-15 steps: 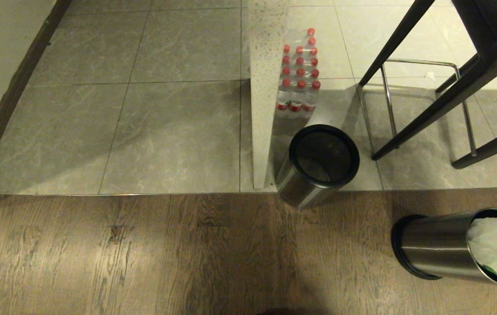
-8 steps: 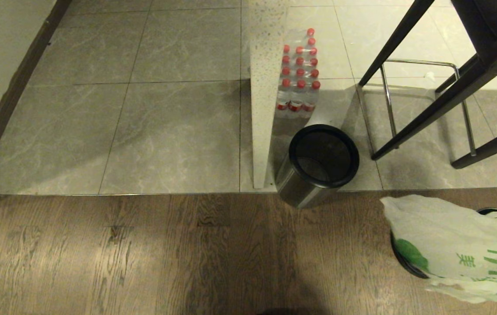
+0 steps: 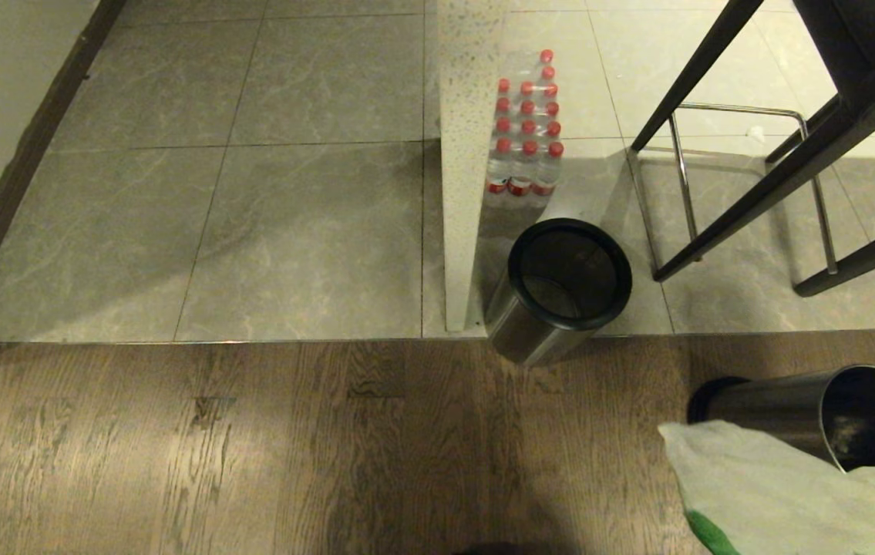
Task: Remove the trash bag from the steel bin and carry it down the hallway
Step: Put the trash bag at the door
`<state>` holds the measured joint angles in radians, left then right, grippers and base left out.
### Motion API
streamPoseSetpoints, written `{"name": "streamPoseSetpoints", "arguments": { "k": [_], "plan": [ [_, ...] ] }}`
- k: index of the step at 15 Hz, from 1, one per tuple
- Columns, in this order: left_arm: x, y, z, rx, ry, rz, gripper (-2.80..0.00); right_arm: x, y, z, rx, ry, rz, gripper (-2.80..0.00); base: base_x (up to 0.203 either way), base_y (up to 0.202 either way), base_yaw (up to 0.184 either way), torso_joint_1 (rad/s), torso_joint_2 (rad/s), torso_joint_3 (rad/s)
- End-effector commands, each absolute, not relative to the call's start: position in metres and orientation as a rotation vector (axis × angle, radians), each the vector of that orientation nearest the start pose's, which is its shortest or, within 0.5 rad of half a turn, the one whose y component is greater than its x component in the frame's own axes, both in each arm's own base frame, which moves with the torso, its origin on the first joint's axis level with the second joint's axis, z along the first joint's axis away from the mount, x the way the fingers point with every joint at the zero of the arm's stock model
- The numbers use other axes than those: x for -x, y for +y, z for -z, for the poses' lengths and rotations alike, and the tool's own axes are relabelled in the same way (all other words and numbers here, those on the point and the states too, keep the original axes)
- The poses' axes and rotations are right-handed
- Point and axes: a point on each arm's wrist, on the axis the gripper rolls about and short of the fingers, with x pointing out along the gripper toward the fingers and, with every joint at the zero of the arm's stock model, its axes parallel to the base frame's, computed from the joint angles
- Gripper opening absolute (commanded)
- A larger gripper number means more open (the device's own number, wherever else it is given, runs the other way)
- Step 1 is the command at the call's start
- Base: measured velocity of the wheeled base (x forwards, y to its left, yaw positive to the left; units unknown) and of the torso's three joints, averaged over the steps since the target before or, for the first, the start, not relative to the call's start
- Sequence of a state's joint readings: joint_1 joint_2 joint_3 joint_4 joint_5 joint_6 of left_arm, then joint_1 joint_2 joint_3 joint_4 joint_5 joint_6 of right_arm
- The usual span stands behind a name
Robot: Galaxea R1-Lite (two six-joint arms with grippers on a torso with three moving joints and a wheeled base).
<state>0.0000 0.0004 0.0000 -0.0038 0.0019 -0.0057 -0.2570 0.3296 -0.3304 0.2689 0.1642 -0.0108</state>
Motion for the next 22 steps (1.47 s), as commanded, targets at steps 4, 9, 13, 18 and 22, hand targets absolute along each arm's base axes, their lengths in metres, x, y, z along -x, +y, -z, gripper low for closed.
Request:
{"name": "streamPoseSetpoints", "arguments": {
  "k": [4, 9, 13, 18, 22],
  "plan": [
    [0.023, 0.0, -0.076, 0.006, -0.003, -0.002, -2.8, 0.012, 0.004, -0.113, -0.021, 0.327, 0.071, -2.8, 0.0, 0.0, 0.0, 0.0, 0.0, 0.0],
    [0.023, 0.0, -0.076, 0.006, -0.003, -0.002, -2.8, 0.013, -0.001, -0.102, -0.003, 0.347, 0.092, -2.8, 0.0, 0.0, 0.0, 0.0, 0.0, 0.0],
    [0.023, 0.0, -0.076, 0.006, -0.003, -0.002, -2.8, 0.029, 0.001, -0.086, 0.01, 0.221, -0.023, -2.8, 0.0, 0.0, 0.0, 0.0, 0.0, 0.0],
    [0.023, 0.0, -0.076, 0.006, -0.003, -0.002, -2.8, 0.031, 0.0, -0.077, -0.02, 0.132, 0.024, -2.8, 0.0, 0.0, 0.0, 0.0, 0.0, 0.0],
    [0.023, 0.0, -0.076, 0.006, -0.003, -0.003, -2.8, 0.03, 0.0, -0.076, -0.014, 0.127, 0.02, -2.8, 0.0, 0.0, 0.0, 0.0, 0.0, 0.0]
  ]
}}
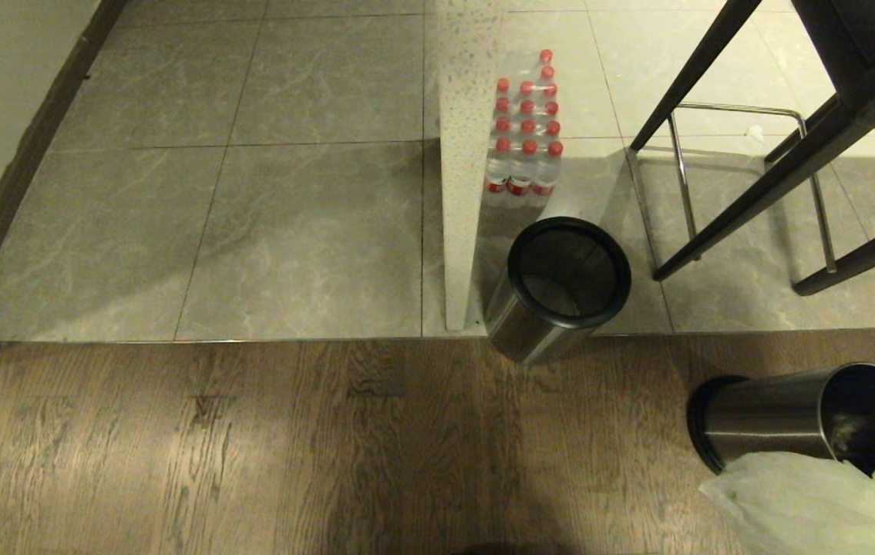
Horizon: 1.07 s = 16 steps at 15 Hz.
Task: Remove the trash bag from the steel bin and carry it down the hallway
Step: Put the trash bag at the door
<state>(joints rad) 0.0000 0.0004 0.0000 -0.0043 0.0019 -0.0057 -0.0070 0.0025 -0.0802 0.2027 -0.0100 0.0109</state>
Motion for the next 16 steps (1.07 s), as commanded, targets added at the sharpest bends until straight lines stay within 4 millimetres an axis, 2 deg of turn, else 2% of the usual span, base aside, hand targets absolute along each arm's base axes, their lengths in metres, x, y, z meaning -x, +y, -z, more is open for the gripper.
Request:
{"name": "streamPoseSetpoints", "arguments": {
  "k": [1, 12, 16],
  "plan": [
    [0.0227, 0.0001, -0.076, 0.006, -0.003, -0.003, -2.8, 0.0299, 0.0001, -0.0763, -0.006, 0.126, 0.015, -2.8, 0.0, 0.0, 0.0, 0.0, 0.0, 0.0],
    [0.0226, 0.0001, -0.0755, 0.011, 0.0, -0.003, -2.8, 0.03, 0.0, -0.0766, -0.018, 0.124, 0.02, -2.8, 0.0, 0.0, 0.0, 0.0, 0.0, 0.0],
    [0.0227, 0.0, -0.0757, 0.012, -0.001, -0.005, -2.8, 0.0299, 0.0, -0.0762, -0.018, 0.126, 0.02, -2.8, 0.0, 0.0, 0.0, 0.001, 0.0, 0.118]
  ]
}}
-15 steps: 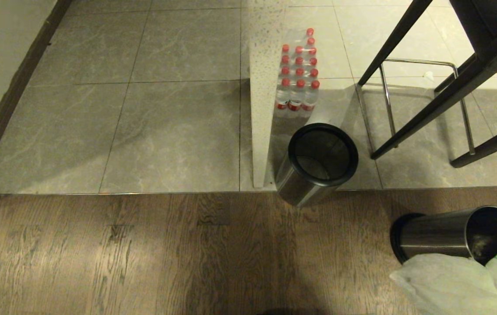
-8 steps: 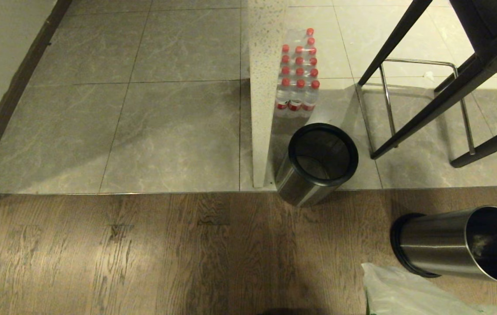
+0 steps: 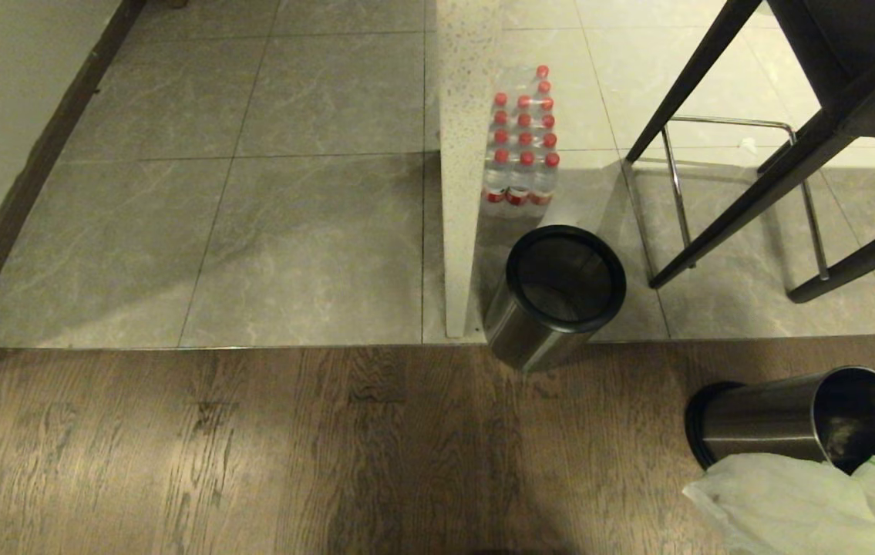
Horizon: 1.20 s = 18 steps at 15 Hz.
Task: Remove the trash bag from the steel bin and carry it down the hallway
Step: Put the trash bag at the door
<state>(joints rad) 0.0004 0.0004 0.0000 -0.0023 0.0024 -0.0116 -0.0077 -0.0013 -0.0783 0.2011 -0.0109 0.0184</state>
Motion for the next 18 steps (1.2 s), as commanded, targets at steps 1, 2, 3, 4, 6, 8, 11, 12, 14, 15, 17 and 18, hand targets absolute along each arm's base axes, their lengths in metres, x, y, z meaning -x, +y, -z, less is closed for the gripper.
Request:
{"name": "streamPoseSetpoints", "arguments": {
  "k": [1, 2, 3, 4, 6, 8, 11, 12, 14, 15, 17, 18],
  "plan": [
    [0.0227, 0.0, -0.0758, 0.012, -0.002, -0.005, -2.8, 0.0299, 0.0, -0.0762, -0.018, 0.126, 0.02, -2.8, 0.0, 0.0, 0.0, -0.001, 0.0, 0.197],
    [0.0226, 0.0, -0.0754, 0.012, 0.0, -0.005, -2.8, 0.0299, 0.0, -0.0762, -0.018, 0.126, 0.02, -2.8, 0.0, 0.0, 0.0, -0.002, 0.0, 0.194],
    [0.0227, 0.0, -0.0758, 0.012, -0.002, -0.005, -2.8, 0.0299, 0.0, -0.0762, -0.018, 0.126, 0.02, -2.8, 0.0, 0.0, 0.0, 0.002, 0.01, 0.195],
    [0.0227, 0.0001, -0.0758, 0.012, -0.002, -0.003, -2.8, 0.0299, 0.0, -0.0762, -0.018, 0.126, 0.02, -2.8, 0.0, 0.0, 0.0, 0.005, 0.0, 0.2],
    [0.0227, 0.0, -0.0758, 0.012, -0.002, -0.005, -2.8, 0.0299, 0.0, -0.0762, -0.018, 0.125, 0.02, -2.8, 0.0, 0.0, 0.0, -0.001, 0.0, 0.203],
    [0.0227, 0.0001, -0.0758, 0.012, -0.001, -0.003, -2.8, 0.0299, 0.0, -0.0762, -0.018, 0.126, 0.02, -2.8, 0.0, 0.0, 0.0, 0.001, 0.0, 0.21],
    [0.0227, 0.0, -0.0758, 0.012, -0.002, -0.005, -2.8, 0.0299, 0.0, -0.0762, -0.018, 0.126, 0.02, -2.8, 0.0, 0.0, 0.0, 0.004, 0.0, 0.196],
    [0.0227, 0.0, -0.0758, 0.012, -0.001, -0.005, -2.8, 0.0299, 0.0, -0.0762, -0.018, 0.126, 0.02, -2.8, 0.0, 0.0, 0.0, -0.002, 0.0, 0.196],
    [0.0226, 0.0, -0.0754, 0.012, 0.0, -0.005, -2.8, 0.03, 0.0, -0.0766, -0.018, 0.124, 0.02, -2.8, 0.0, 0.0, 0.0, 0.002, 0.0, 0.199],
    [0.0226, 0.0, -0.0755, 0.012, 0.0, -0.005, -2.8, 0.0299, 0.0, -0.0762, -0.018, 0.126, 0.02, -2.8, 0.0, 0.0, 0.0, 0.006, 0.0, 0.209],
    [0.0226, 0.0, -0.0754, 0.012, 0.0, -0.005, -2.8, 0.0299, 0.0, -0.0762, -0.018, 0.126, 0.02, -2.8, 0.0, 0.0, 0.0, 0.006, 0.0, 0.203],
    [0.0226, 0.0, -0.0754, 0.012, 0.0, -0.005, -2.8, 0.0299, 0.0, -0.0762, -0.018, 0.126, 0.02, -2.8, 0.0, 0.0, 0.0, 0.001, 0.0, 0.198]
  ]
}}
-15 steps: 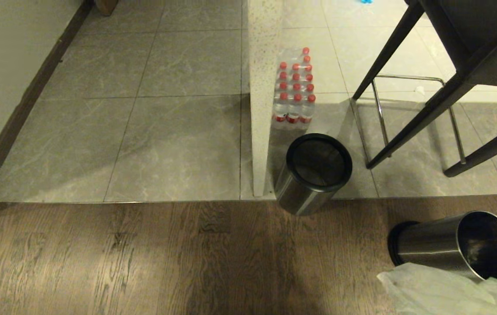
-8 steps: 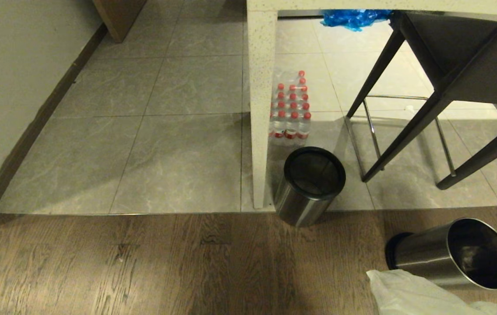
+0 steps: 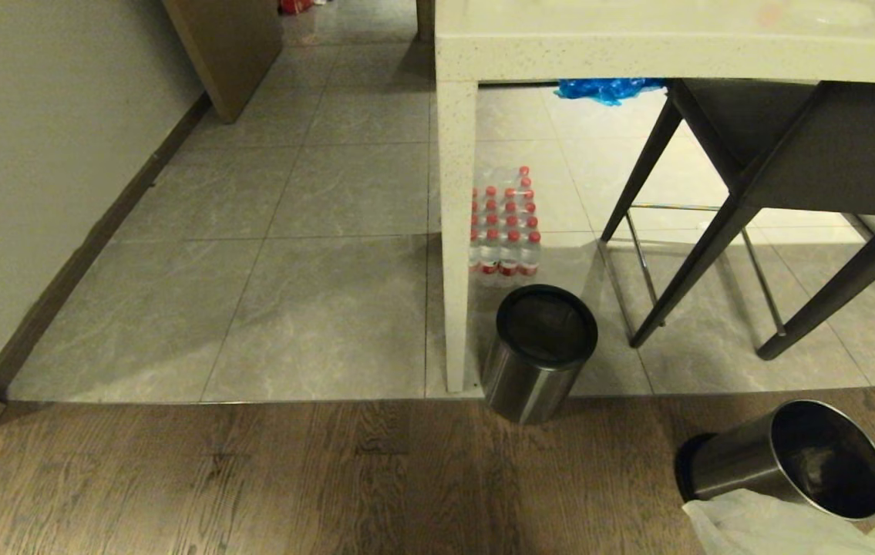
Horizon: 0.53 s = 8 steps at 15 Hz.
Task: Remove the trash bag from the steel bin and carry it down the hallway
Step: Put the trash bag at the door
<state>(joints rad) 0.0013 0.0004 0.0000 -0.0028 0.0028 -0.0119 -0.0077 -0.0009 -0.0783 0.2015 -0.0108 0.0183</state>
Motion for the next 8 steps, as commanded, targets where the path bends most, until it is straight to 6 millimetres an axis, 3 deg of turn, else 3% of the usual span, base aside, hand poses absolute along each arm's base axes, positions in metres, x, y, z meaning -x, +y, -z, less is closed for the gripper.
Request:
{"name": "streamPoseSetpoints", "arguments": {
  "k": [1, 8],
  "plan": [
    [0.0226, 0.0001, -0.0755, 0.012, 0.0, -0.003, -2.8, 0.0299, 0.0, -0.0762, -0.018, 0.126, 0.02, -2.8, 0.0, 0.0, 0.0, 0.005, 0.0, 0.208],
    [0.0226, 0.0, -0.0754, 0.012, 0.0, -0.005, -2.8, 0.0299, 0.0, -0.0762, -0.018, 0.126, 0.02, -2.8, 0.0, 0.0, 0.0, 0.002, 0.0, 0.203]
  ]
}}
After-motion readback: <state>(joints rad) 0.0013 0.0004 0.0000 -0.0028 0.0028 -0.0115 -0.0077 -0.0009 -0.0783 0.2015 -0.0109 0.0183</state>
